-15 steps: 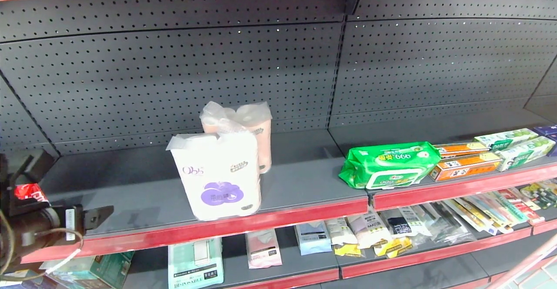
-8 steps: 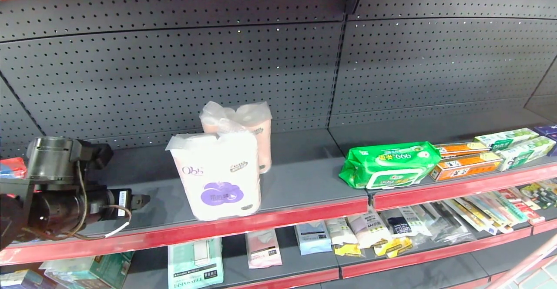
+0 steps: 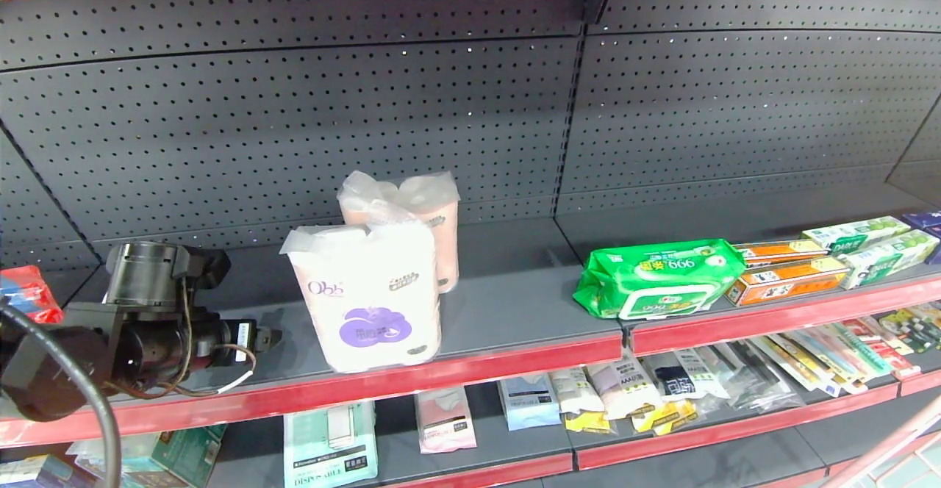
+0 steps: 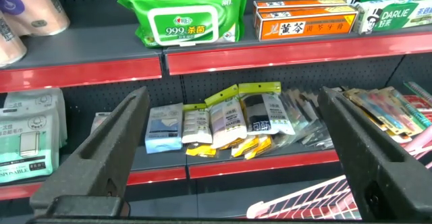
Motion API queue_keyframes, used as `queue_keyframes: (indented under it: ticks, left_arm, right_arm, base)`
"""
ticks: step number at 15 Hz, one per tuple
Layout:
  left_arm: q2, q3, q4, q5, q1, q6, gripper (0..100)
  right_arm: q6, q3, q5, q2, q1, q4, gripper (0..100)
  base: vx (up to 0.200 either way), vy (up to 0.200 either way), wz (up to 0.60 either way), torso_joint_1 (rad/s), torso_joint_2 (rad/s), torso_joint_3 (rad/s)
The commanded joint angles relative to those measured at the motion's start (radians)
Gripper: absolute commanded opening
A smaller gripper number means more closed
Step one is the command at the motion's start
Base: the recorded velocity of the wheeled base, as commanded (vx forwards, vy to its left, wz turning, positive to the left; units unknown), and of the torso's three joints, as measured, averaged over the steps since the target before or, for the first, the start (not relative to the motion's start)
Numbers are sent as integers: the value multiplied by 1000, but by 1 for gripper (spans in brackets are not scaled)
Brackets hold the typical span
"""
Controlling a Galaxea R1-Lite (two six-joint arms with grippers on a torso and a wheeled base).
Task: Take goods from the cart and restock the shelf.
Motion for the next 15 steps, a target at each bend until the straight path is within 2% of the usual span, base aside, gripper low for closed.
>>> queue_keyframes:
  ticks: [1, 3, 5, 11, 13, 15]
  left_arm:
    - [32, -1, -24, 1, -27, 0, 100]
    - [46, -6, -55, 1, -70, 1, 100]
    - [57, -6, -65, 1, -88, 3, 100]
    - [72, -29, -67, 1, -107, 4, 100]
    - [72, -31, -65, 1, -107, 24, 100]
    - [70, -29, -65, 1, -114, 30, 100]
  right_arm:
    - [0, 0, 0, 2, 0, 0, 100]
    - [0, 0, 0, 2, 0, 0, 100]
    - [0, 0, 0, 2, 0, 0, 100]
    - [0, 0, 0, 0, 0, 0, 100]
    - [0, 0, 0, 2, 0, 0, 100]
    - [0, 0, 0, 2, 0, 0, 100]
  base:
    - [0, 0, 0, 0, 0, 0]
    - [0, 0, 0, 0, 0, 0]
    - [0, 0, 0, 0, 0, 0]
    - [0, 0, 0, 0, 0, 0]
    - [0, 0, 0, 0, 0, 0]
    - [0, 0, 0, 0, 0, 0]
